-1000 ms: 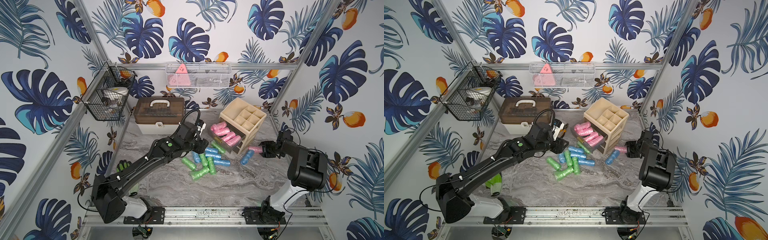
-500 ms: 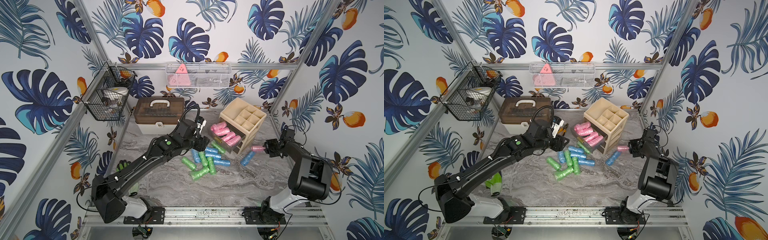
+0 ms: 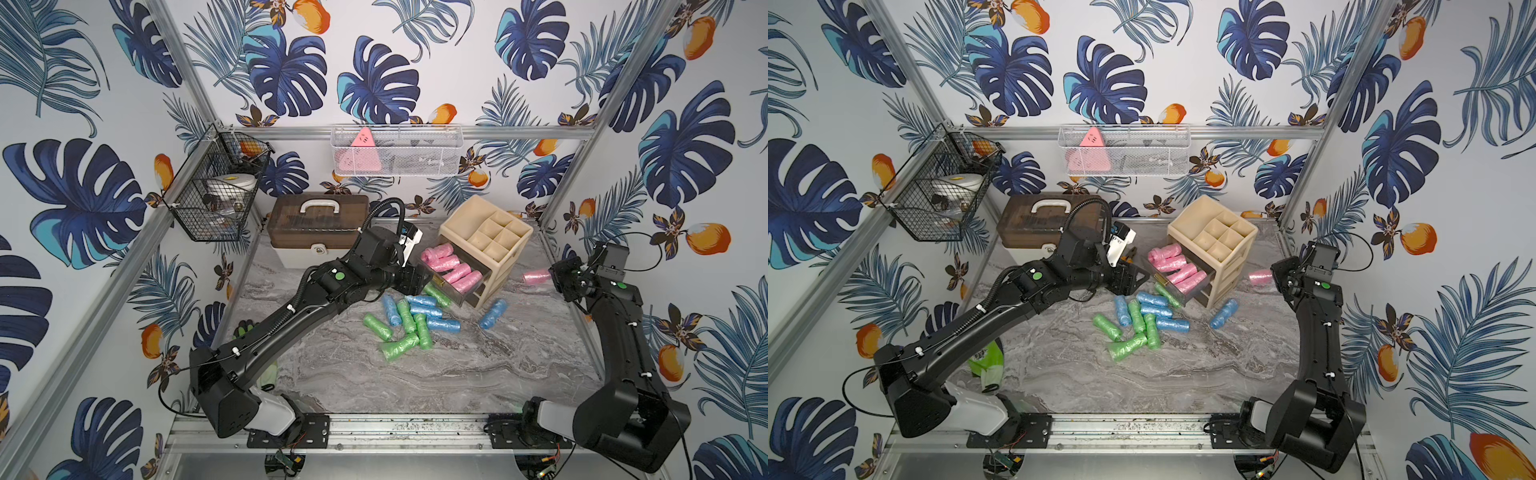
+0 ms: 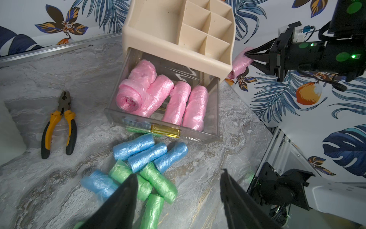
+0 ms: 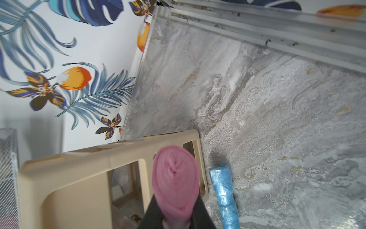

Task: Sort the rolls of trash bags by color and place them into the drawer
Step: Pick up the roll of trash bags from the center of the board, then place the roll of trash bags in the drawer.

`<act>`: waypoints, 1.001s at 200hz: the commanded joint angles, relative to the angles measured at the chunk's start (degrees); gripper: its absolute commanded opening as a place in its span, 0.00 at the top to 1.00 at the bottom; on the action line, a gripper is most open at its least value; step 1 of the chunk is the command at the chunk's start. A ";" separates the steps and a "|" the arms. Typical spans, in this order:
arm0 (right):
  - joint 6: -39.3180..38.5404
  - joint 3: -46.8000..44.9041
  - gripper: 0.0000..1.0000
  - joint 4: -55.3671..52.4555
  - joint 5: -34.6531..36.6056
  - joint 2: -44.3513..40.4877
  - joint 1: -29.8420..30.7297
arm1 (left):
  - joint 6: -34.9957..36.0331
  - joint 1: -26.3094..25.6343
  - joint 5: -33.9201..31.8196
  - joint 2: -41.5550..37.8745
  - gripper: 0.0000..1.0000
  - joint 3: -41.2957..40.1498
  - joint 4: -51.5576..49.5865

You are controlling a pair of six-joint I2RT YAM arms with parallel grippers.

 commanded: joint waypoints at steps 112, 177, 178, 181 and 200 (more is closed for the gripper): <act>-3.81 20.41 0.96 -0.08 -20.94 5.34 20.54 | 2.97 0.49 11.83 11.48 0.26 22.63 -5.73; 0.95 20.22 0.95 8.36 -24.35 9.78 33.53 | 4.51 2.15 12.09 15.61 0.26 26.58 -9.02; 1.04 20.22 0.95 8.49 -24.38 9.88 33.68 | 4.51 2.23 12.07 15.65 0.26 26.53 -9.01; 1.27 20.15 0.95 8.91 -24.46 10.04 34.06 | 4.45 2.30 12.27 15.69 0.26 26.47 -9.00; 2.32 20.35 0.95 10.55 -25.17 11.16 36.28 | 3.95 2.98 13.02 15.62 0.28 25.52 -8.60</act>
